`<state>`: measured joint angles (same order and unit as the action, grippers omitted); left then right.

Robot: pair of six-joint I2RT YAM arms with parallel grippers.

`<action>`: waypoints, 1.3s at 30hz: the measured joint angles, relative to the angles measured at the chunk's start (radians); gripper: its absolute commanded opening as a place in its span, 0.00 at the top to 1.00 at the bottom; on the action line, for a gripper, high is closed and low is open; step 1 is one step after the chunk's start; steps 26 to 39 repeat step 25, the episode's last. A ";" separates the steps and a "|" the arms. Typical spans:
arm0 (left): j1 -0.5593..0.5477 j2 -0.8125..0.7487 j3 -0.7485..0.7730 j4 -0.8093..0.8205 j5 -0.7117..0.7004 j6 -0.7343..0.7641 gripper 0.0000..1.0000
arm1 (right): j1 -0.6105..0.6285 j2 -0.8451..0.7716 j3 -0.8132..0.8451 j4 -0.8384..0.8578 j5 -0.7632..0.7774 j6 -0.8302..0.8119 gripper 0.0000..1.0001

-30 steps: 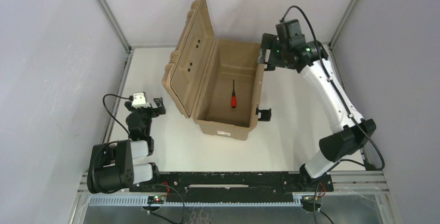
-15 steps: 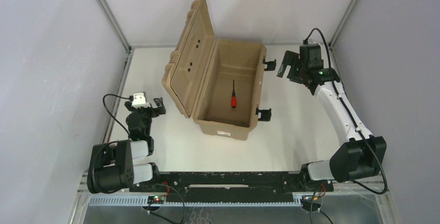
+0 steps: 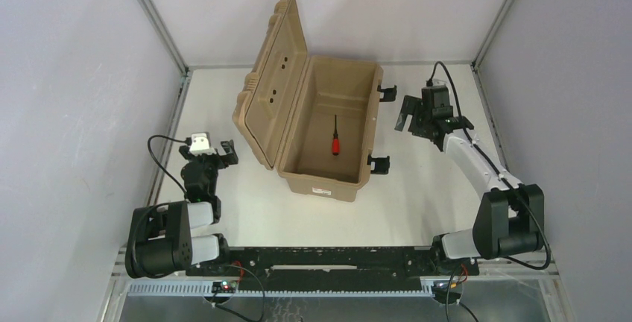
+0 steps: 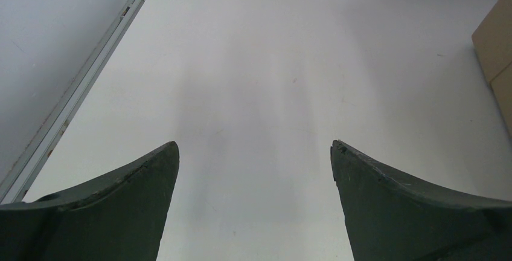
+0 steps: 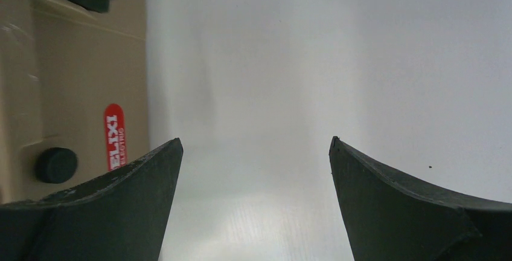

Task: Put the screwdriver in the bin
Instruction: Reset both arms

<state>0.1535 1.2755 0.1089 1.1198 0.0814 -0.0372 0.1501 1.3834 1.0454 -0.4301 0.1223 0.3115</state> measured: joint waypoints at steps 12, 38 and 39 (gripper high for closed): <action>0.000 0.000 0.000 0.000 0.000 0.000 0.00 | -0.011 0.012 -0.097 0.111 -0.009 -0.039 0.00; 0.000 0.000 0.000 0.000 0.000 0.000 0.00 | -0.012 0.031 -0.097 0.149 -0.030 -0.045 0.00; 0.000 0.000 0.000 0.000 0.000 0.000 0.00 | -0.012 0.031 -0.097 0.149 -0.030 -0.045 0.00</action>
